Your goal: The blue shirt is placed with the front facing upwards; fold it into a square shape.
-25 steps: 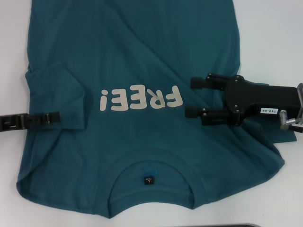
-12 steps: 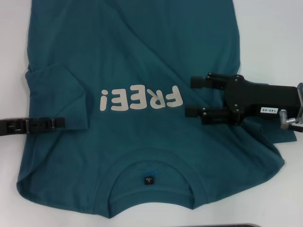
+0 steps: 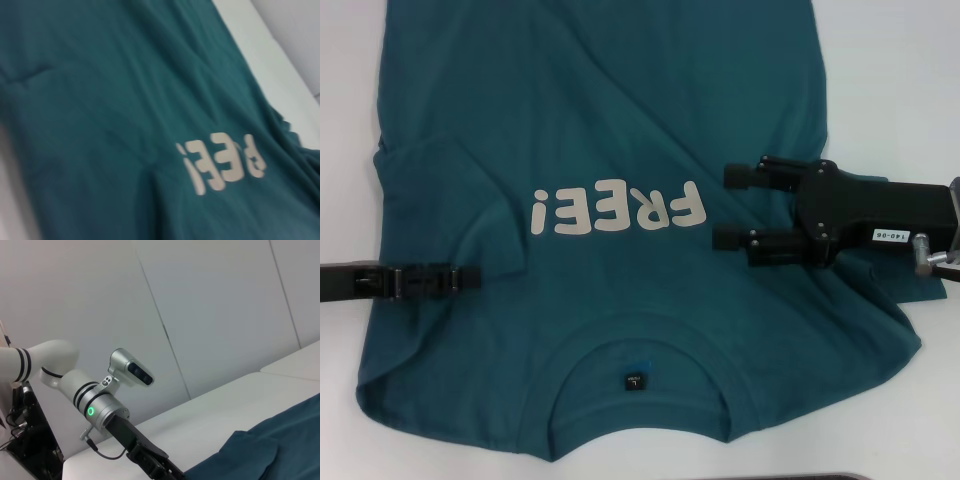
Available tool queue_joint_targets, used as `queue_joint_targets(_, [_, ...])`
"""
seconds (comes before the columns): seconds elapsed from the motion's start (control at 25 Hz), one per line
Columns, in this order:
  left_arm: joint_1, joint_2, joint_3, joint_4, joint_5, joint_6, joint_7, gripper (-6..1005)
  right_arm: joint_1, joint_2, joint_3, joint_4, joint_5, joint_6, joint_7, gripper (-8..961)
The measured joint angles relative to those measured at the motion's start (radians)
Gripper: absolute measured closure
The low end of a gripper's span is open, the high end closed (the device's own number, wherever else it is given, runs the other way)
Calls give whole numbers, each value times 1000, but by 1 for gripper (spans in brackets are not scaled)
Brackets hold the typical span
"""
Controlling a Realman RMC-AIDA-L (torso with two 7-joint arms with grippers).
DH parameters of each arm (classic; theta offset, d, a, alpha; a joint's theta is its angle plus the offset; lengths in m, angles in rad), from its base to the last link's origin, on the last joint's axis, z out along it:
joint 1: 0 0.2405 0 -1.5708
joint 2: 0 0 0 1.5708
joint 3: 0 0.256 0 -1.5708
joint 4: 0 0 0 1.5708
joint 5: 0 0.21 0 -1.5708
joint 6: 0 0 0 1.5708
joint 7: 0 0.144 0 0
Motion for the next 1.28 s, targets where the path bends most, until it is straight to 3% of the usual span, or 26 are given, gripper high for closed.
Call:
queue_joint_targets(0.6, [-26, -11, -11, -11, -6, 109, 11, 293, -1, 0, 3, 0, -3, 2, -2, 39])
queue_joint_targets(1.28, [-10, -6, -37, -27, 3, 12, 13, 293, -2, 0, 3, 0, -2, 1, -3, 40])
